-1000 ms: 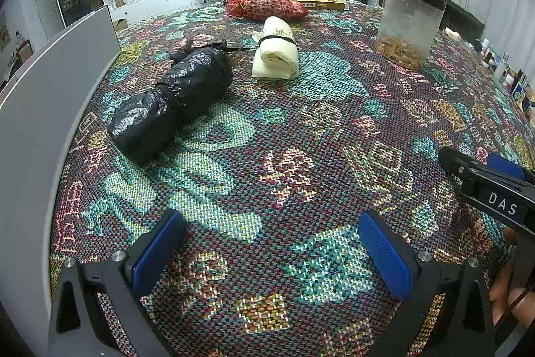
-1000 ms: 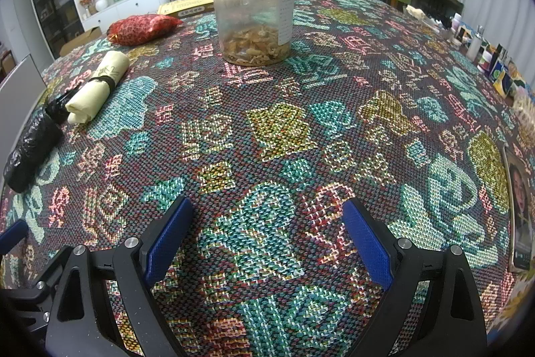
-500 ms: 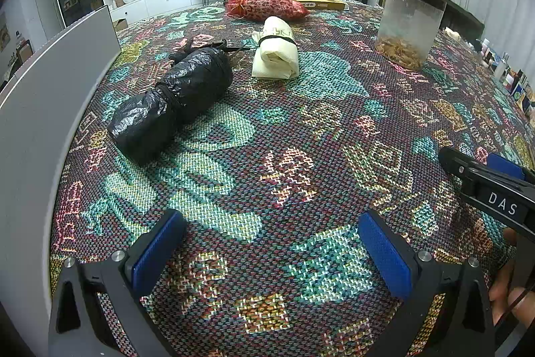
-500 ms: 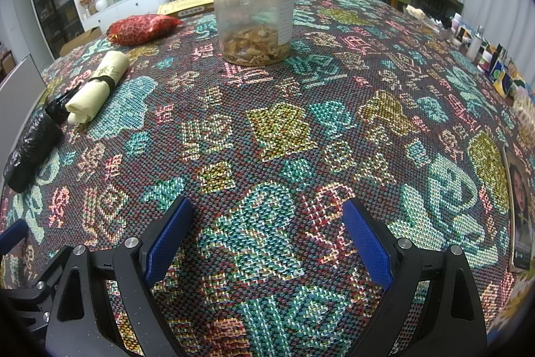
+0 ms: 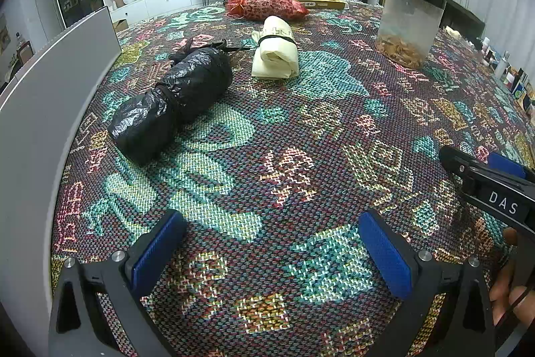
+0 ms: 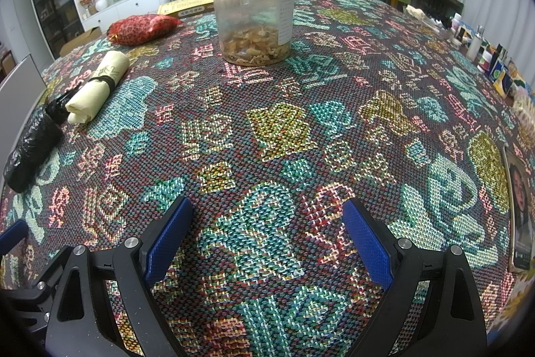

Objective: Organize soft objects

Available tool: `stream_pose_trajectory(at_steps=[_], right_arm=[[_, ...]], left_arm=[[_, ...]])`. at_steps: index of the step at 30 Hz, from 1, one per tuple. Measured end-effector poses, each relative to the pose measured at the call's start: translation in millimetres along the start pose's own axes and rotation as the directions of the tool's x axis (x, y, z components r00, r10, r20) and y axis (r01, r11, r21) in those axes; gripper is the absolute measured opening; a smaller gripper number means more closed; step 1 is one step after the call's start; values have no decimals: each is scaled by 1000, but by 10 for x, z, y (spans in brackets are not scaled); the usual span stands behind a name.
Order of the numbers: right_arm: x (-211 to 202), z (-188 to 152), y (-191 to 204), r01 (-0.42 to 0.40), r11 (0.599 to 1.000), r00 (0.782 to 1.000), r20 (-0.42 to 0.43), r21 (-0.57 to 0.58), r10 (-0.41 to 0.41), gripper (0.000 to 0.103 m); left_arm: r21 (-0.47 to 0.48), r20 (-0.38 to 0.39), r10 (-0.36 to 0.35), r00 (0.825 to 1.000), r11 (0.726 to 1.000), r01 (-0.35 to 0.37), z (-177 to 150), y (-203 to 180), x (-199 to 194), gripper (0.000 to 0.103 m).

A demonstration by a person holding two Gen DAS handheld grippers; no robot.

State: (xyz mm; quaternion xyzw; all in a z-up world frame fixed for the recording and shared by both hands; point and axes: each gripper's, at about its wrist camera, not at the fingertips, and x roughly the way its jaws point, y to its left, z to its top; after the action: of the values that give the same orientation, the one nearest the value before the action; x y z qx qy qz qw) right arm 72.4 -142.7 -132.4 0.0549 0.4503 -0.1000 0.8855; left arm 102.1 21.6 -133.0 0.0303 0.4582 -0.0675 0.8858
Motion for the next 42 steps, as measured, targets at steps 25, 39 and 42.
stream_pose_trajectory(at_steps=[25, 39, 42], right_arm=[[3, 3, -3, 0, 1000, 1000, -1, 1, 0, 94], [2, 3, -9, 0, 1000, 1000, -1, 2, 0, 94], [2, 3, -10, -1, 1000, 1000, -1, 2, 1, 94]], left_arm=[[56, -116, 82, 990, 996, -76, 855, 713, 300, 95], [-114, -99, -102, 990, 989, 90, -1, 596, -339, 45], [-73, -68, -55, 996, 996, 50, -101, 552, -260, 64]])
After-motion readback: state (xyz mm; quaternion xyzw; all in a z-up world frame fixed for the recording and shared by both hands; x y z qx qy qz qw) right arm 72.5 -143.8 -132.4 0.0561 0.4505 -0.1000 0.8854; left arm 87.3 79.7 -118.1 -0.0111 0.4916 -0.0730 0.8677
